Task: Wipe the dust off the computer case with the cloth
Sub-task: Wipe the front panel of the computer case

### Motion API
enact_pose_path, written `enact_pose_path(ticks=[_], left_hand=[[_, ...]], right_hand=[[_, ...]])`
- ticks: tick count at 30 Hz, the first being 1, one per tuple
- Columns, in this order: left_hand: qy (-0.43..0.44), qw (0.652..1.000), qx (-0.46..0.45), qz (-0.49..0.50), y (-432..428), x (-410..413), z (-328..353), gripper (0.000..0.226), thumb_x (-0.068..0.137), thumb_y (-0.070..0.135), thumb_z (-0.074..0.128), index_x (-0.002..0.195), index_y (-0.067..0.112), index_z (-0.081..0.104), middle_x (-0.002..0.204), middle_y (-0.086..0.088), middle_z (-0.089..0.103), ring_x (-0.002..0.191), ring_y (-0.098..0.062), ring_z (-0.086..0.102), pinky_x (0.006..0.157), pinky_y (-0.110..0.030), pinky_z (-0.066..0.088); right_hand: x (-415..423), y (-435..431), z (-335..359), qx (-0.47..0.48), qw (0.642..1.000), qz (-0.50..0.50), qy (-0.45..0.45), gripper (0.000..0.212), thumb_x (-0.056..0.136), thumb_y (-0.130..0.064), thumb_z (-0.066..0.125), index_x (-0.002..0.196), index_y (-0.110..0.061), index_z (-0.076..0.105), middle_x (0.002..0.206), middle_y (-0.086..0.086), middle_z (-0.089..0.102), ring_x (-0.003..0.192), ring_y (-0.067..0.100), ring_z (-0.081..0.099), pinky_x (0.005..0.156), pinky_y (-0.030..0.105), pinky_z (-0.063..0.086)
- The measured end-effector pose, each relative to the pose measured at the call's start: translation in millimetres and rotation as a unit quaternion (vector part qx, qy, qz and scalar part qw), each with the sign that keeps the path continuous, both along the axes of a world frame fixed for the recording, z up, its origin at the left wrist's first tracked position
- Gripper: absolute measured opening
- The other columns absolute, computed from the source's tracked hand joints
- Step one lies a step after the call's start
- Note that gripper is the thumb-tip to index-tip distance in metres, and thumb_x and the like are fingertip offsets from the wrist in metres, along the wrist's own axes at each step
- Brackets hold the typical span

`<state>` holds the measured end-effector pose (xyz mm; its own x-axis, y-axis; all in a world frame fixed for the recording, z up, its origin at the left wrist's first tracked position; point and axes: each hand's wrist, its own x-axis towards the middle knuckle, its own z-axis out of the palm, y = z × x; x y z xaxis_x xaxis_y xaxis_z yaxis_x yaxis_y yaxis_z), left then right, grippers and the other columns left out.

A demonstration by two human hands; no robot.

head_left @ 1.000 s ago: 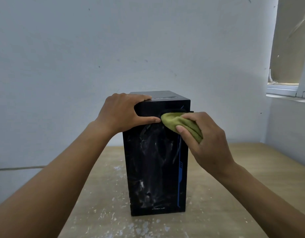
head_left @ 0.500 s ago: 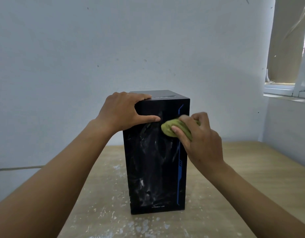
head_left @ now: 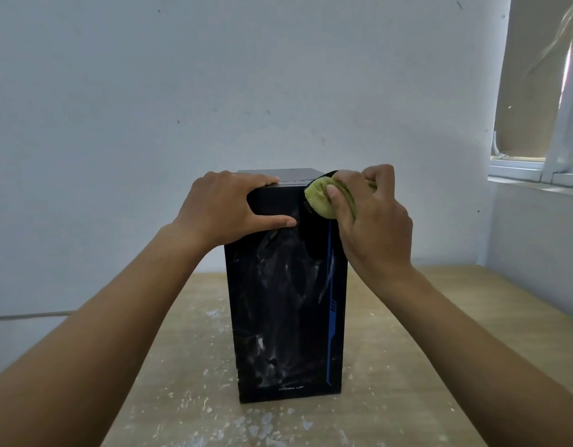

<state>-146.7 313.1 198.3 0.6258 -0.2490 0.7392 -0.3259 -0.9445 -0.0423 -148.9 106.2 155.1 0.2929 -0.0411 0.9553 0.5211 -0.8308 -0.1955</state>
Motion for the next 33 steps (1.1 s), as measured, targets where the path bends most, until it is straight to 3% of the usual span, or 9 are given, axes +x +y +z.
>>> enact_pose_path(ticks=[6,10,14,18,22,26,30,33], left_hand=[[-0.003,1.0,-0.008,-0.012,-3.6,-5.1,1.3,0.087,0.057,0.085,0.05,0.126,0.034,0.064,0.118,0.007,0.07,0.104,-0.023,0.066,0.08,-0.031,0.043],[-0.002,1.0,0.001,-0.005,-2.0,-2.9,0.4,0.094,0.056,0.096,0.049,0.125,0.035,0.064,0.113,0.008,0.072,0.098,-0.021,0.067,0.075,-0.029,0.042],[-0.004,1.0,0.0,-0.003,-0.1,-0.9,0.6,0.096,0.054,0.095,0.035,0.124,0.036,0.064,0.109,0.009,0.073,0.093,-0.02,0.068,0.074,-0.029,0.044],[-0.005,1.0,0.003,-0.006,-0.3,-0.5,-0.1,0.095,0.055,0.094,0.038,0.124,0.035,0.065,0.11,0.008,0.073,0.094,-0.02,0.068,0.075,-0.029,0.045],[-0.009,1.0,-0.002,-0.011,-0.6,-0.4,-0.7,0.092,0.056,0.093,0.045,0.123,0.034,0.066,0.111,0.008,0.072,0.095,-0.021,0.068,0.076,-0.03,0.044],[-0.004,1.0,-0.011,-0.018,-1.5,-2.5,-0.1,0.089,0.057,0.092,0.053,0.124,0.034,0.066,0.113,0.008,0.072,0.098,-0.022,0.067,0.077,-0.03,0.043],[0.003,1.0,-0.004,-0.015,-1.4,-2.3,1.4,0.089,0.056,0.087,0.047,0.127,0.034,0.063,0.115,0.008,0.071,0.101,-0.02,0.066,0.076,-0.028,0.041],[0.001,1.0,-0.002,-0.021,-0.2,-2.0,1.3,0.09,0.058,0.089,0.051,0.126,0.032,0.064,0.112,0.007,0.072,0.099,-0.02,0.067,0.078,-0.029,0.044]], right_hand=[[3.7,0.6,-27.0,-0.05,0.999,0.005,-0.012,0.037,0.086,-0.054,0.059,0.104,-0.022,0.059,0.111,0.002,0.036,0.085,0.02,0.051,0.052,0.023,0.042],[4.2,-6.0,-40.0,-0.078,0.997,0.016,-0.025,0.032,0.091,-0.048,0.056,0.105,-0.019,0.058,0.102,0.005,0.05,0.071,0.019,0.055,0.046,0.027,0.049],[-1.0,-9.6,-24.8,-0.05,0.997,0.049,-0.018,0.033,0.092,-0.047,0.052,0.103,-0.017,0.045,0.091,0.004,0.056,0.055,0.018,0.052,0.042,0.026,0.041],[3.4,-6.6,-1.9,-0.057,0.998,-0.021,-0.032,0.036,0.095,-0.046,0.048,0.097,-0.011,0.055,0.088,0.006,0.056,0.049,0.021,0.043,0.044,0.024,0.036],[5.0,-1.4,-8.8,-0.053,0.997,-0.051,-0.024,0.036,0.096,-0.046,0.045,0.098,-0.011,0.055,0.087,0.006,0.056,0.048,0.02,0.041,0.042,0.023,0.035],[-1.2,0.5,-35.9,-0.053,0.998,-0.017,0.012,0.027,0.092,-0.04,0.05,0.102,-0.016,0.046,0.096,0.003,0.047,0.06,0.018,0.049,0.04,0.025,0.039],[-2.6,-2.4,-65.6,-0.048,0.997,0.044,0.041,0.034,0.082,-0.034,0.054,0.11,-0.019,0.042,0.109,0.001,0.038,0.081,0.018,0.049,0.048,0.012,0.029],[0.4,-6.9,-70.6,-0.036,0.998,0.056,0.022,0.03,0.087,-0.032,0.06,0.114,-0.02,0.05,0.117,0.005,0.041,0.087,0.018,0.051,0.054,0.015,0.04]])
